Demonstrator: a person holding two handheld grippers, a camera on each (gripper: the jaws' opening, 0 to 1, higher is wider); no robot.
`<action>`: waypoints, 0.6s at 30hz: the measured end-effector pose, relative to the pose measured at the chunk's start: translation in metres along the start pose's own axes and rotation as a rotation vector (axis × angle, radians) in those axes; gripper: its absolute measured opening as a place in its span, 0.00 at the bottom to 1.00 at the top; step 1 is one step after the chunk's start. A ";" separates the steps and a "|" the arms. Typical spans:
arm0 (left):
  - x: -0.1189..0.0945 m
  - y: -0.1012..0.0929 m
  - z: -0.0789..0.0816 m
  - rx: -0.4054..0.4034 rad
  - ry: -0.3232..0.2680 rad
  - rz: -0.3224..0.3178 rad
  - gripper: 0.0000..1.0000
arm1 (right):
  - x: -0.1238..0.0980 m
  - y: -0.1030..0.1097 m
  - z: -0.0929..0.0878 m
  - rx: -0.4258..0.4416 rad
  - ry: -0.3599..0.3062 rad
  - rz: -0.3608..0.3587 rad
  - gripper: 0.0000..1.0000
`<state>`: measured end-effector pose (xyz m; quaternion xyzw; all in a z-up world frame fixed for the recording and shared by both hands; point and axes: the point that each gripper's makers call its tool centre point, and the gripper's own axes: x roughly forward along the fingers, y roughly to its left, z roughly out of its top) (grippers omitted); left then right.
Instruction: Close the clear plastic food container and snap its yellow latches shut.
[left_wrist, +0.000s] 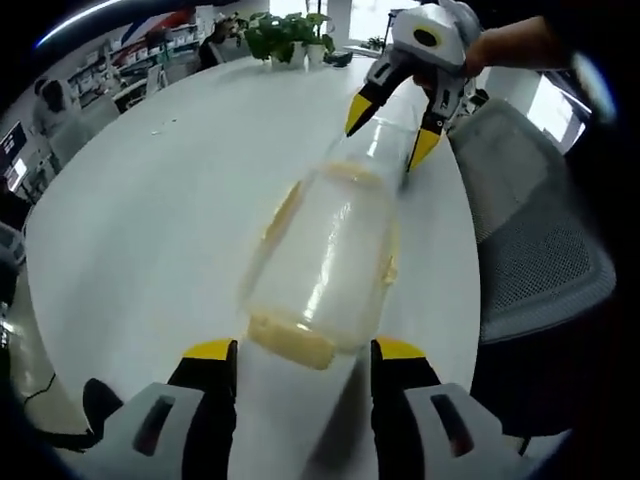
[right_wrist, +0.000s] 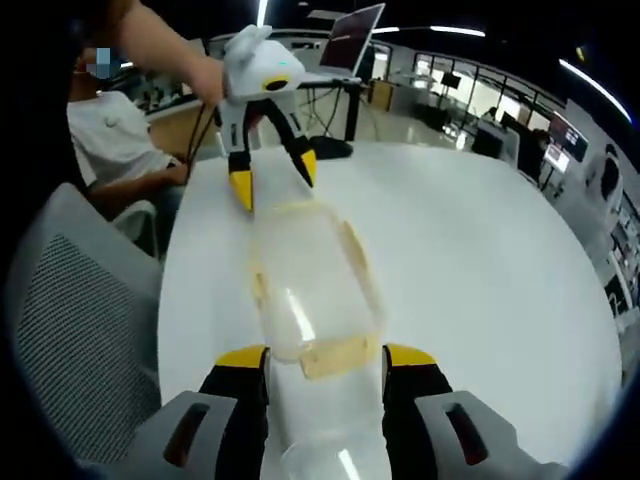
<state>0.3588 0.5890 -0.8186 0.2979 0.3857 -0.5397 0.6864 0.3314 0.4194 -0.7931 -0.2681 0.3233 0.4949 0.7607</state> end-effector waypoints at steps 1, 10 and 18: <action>0.000 0.000 0.000 0.008 0.002 -0.001 0.52 | 0.001 0.000 -0.001 -0.004 0.006 0.003 0.44; 0.001 0.005 -0.003 0.094 0.044 -0.008 0.51 | 0.007 -0.006 -0.001 -0.019 0.027 0.013 0.45; 0.005 0.004 -0.005 0.124 0.062 -0.025 0.49 | 0.014 -0.003 -0.002 -0.063 0.054 0.038 0.45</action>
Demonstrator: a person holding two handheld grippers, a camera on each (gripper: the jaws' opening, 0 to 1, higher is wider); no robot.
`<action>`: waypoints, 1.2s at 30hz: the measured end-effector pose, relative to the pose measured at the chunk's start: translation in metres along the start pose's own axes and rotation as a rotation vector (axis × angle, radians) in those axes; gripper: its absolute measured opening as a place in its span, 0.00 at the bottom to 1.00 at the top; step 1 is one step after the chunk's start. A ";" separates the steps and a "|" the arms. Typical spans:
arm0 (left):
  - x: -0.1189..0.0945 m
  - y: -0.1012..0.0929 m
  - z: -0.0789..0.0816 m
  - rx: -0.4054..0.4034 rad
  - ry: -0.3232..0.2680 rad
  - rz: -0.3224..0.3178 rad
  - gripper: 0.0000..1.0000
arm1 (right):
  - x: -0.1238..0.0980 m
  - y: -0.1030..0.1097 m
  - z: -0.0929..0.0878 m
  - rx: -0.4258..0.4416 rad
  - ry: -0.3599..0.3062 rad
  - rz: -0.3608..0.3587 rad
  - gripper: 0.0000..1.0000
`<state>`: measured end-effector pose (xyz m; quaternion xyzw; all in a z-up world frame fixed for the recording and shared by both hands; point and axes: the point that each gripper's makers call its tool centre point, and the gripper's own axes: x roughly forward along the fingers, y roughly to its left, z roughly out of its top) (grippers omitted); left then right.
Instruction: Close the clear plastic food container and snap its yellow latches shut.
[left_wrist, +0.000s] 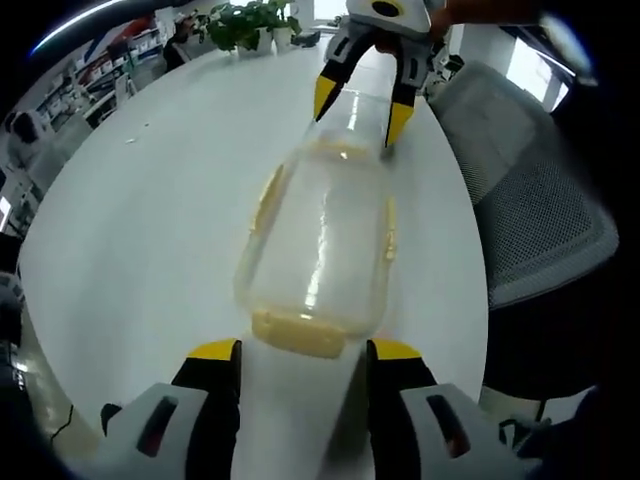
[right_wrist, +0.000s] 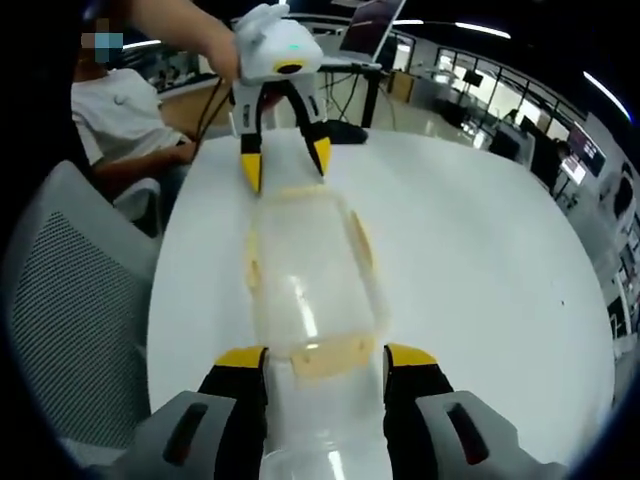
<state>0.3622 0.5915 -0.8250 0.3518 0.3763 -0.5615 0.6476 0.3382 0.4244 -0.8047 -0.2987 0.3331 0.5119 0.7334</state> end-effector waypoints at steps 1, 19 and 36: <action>0.000 0.000 0.000 0.002 -0.001 0.000 0.49 | 0.002 0.001 0.000 -0.008 0.005 0.007 0.45; 0.006 -0.003 0.002 0.125 0.036 -0.022 0.47 | 0.012 -0.001 -0.011 -0.064 0.064 0.033 0.44; 0.011 -0.007 0.003 0.179 0.057 -0.071 0.44 | 0.018 0.001 -0.010 -0.074 0.073 0.082 0.42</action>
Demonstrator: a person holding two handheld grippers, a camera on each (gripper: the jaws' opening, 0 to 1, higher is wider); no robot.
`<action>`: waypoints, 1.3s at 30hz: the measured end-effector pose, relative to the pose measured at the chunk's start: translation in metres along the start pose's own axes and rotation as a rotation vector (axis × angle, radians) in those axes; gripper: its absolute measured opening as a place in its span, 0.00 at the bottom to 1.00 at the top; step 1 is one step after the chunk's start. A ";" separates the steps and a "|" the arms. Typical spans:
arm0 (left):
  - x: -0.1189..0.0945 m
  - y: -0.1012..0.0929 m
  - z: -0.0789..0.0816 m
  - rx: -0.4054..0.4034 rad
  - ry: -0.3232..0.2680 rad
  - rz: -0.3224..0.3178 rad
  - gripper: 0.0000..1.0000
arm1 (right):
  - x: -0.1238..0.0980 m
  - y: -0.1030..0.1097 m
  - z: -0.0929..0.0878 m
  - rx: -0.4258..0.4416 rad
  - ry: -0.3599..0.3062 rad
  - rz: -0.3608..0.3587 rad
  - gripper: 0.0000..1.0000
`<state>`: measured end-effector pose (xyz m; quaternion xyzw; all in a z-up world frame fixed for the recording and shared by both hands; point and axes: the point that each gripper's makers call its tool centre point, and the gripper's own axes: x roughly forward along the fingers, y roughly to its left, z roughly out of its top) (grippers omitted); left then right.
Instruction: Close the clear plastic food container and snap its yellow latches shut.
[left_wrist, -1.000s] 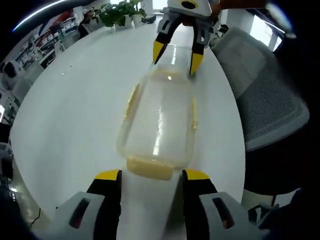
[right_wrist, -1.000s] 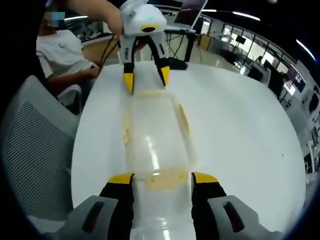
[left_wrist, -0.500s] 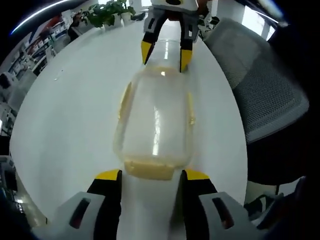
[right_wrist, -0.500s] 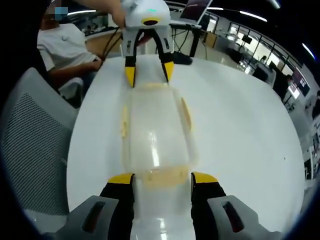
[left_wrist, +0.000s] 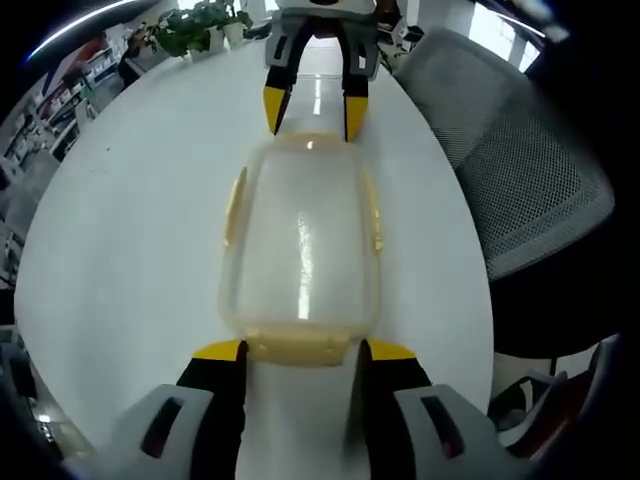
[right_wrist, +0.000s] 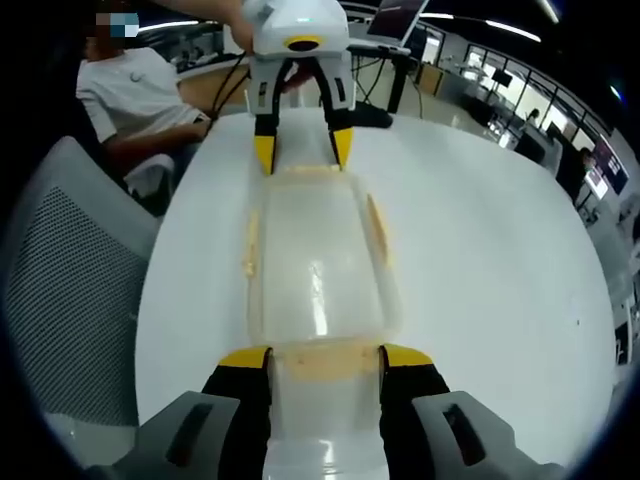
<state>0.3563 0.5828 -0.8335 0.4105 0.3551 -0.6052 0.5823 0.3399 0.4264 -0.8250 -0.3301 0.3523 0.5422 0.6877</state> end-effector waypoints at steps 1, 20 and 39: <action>0.000 0.000 -0.001 0.005 0.005 -0.002 0.44 | 0.000 0.000 0.000 0.001 0.002 0.001 0.42; 0.004 -0.004 0.002 0.032 0.025 -0.027 0.39 | 0.002 0.006 -0.007 -0.071 0.087 0.069 0.40; 0.004 -0.003 0.002 0.004 0.025 -0.032 0.39 | 0.003 0.005 -0.008 -0.039 0.119 0.084 0.38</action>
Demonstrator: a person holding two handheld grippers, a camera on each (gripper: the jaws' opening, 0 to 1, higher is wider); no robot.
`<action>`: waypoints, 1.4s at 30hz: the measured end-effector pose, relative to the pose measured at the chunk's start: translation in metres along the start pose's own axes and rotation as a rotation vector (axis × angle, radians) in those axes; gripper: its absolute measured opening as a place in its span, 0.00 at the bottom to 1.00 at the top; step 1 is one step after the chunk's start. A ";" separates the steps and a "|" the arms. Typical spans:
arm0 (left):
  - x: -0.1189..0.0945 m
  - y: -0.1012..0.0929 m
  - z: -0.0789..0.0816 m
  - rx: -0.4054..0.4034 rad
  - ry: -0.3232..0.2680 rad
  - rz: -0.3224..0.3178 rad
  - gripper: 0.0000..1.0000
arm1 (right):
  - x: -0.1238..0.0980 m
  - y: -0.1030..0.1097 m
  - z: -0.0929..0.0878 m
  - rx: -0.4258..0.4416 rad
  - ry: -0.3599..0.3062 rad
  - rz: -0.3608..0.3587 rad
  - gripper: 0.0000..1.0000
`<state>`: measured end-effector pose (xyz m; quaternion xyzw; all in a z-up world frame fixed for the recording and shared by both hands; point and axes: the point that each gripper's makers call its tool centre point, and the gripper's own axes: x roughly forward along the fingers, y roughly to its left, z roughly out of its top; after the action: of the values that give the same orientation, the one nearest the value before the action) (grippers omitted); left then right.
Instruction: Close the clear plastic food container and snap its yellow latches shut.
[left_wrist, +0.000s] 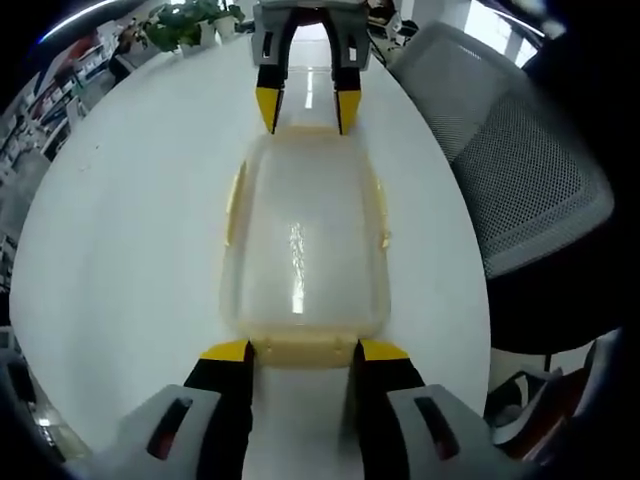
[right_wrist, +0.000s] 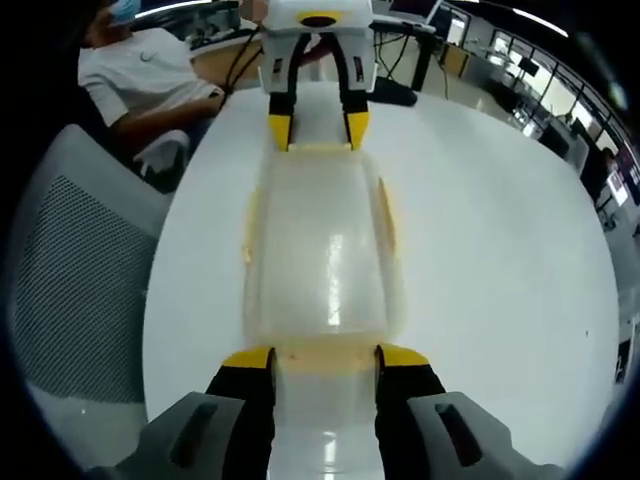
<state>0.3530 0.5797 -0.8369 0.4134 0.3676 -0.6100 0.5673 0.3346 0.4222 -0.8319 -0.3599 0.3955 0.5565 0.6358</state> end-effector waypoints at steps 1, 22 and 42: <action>0.000 0.000 0.000 0.000 -0.003 0.000 0.39 | 0.000 0.000 0.000 0.003 0.000 0.000 0.38; -0.005 -0.002 0.008 -0.008 -0.025 0.015 0.38 | -0.007 0.001 -0.004 -0.033 0.018 -0.022 0.37; -0.020 -0.011 0.009 -0.007 -0.017 0.006 0.37 | -0.023 0.012 0.008 -0.023 -0.027 -0.016 0.37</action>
<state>0.3412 0.5800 -0.8155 0.4074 0.3635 -0.6105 0.5738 0.3219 0.4211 -0.8076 -0.3629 0.3774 0.5609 0.6413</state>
